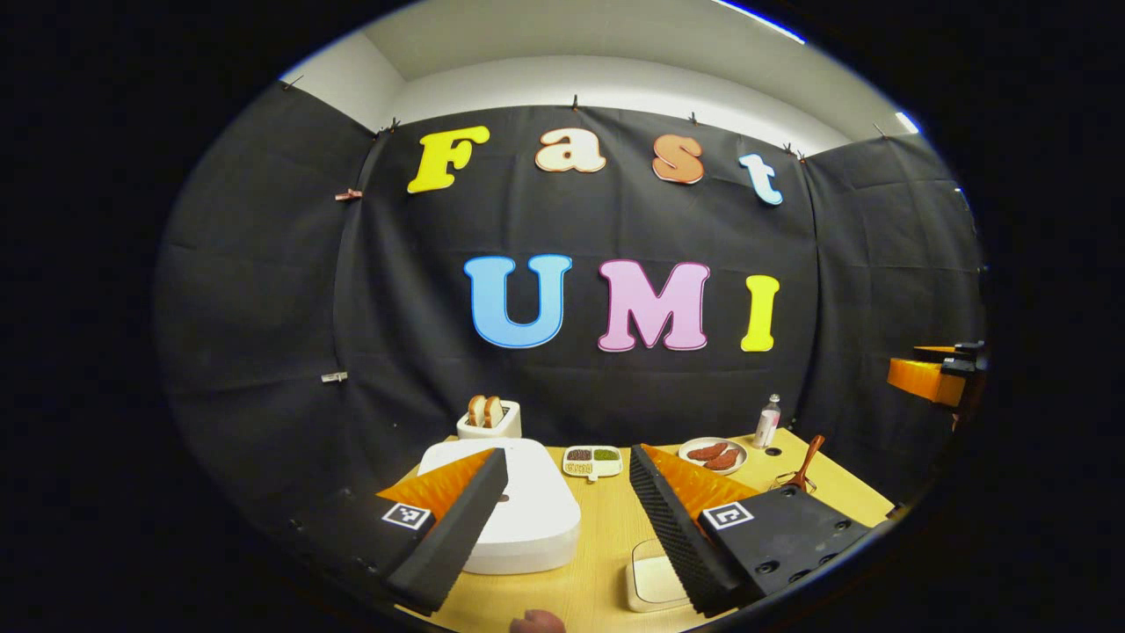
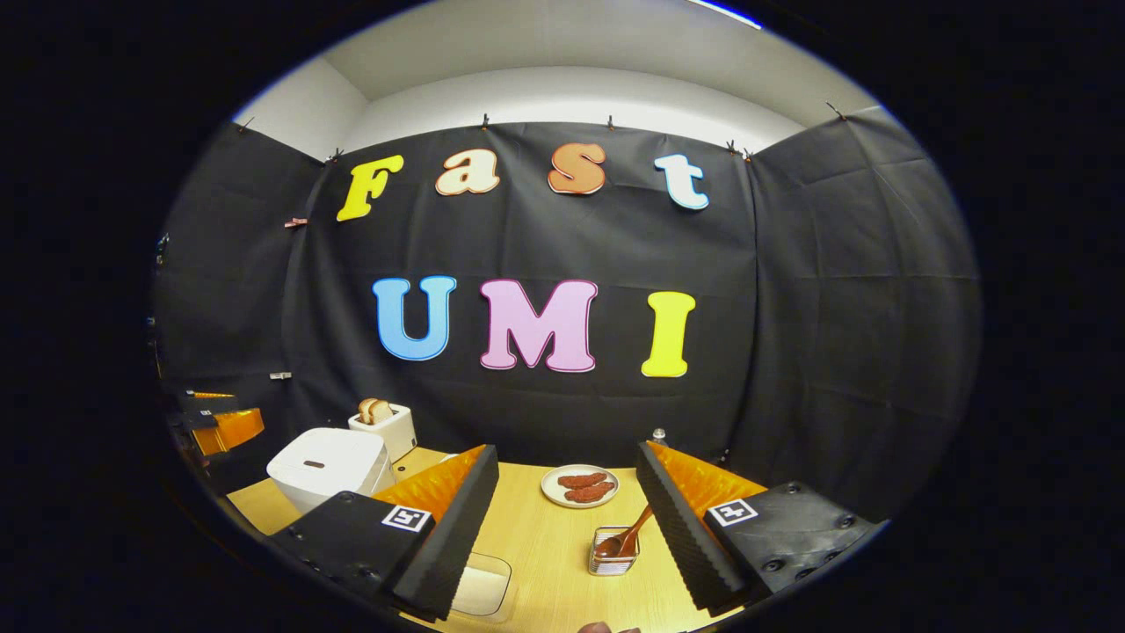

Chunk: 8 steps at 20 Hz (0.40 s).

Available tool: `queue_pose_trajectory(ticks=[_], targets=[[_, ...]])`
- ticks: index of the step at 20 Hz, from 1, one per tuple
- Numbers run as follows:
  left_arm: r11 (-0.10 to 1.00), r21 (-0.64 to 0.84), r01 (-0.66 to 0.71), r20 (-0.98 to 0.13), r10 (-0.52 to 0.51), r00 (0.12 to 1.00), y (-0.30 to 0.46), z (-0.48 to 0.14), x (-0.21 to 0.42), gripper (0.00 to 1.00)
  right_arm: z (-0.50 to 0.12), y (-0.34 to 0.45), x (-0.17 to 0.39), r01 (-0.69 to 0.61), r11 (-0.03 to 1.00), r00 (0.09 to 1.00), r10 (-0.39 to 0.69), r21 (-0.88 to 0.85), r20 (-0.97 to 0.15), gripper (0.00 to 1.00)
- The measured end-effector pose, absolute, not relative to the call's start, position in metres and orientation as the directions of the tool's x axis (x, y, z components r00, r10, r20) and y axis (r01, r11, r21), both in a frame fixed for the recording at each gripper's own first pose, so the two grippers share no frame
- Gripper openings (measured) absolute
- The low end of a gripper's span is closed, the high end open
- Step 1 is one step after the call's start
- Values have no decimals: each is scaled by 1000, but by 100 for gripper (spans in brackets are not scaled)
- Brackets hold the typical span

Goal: Close the left gripper, press the button to open the rice cooker; take a wooden spoon from the chopstick holder with the right hand, scoop a spoonful of rice and pour it into the rice cooker, then put the wooden spoon back into the chopstick holder.

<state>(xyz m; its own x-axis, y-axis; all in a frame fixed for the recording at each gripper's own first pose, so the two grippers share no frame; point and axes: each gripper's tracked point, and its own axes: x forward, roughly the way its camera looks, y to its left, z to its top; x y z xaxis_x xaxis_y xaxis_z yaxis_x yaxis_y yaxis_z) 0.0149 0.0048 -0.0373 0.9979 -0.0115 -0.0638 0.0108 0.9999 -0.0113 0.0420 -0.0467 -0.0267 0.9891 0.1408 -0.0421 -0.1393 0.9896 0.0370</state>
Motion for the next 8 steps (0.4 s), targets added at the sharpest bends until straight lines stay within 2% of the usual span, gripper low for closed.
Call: queue_pose_trajectory(ticks=[8], targets=[[999, -10, 33, -43, -33, 999, 0, -25, 15, 96, -24, -45, 42, -144, 989, 989, 145, 38, -40, 99]])
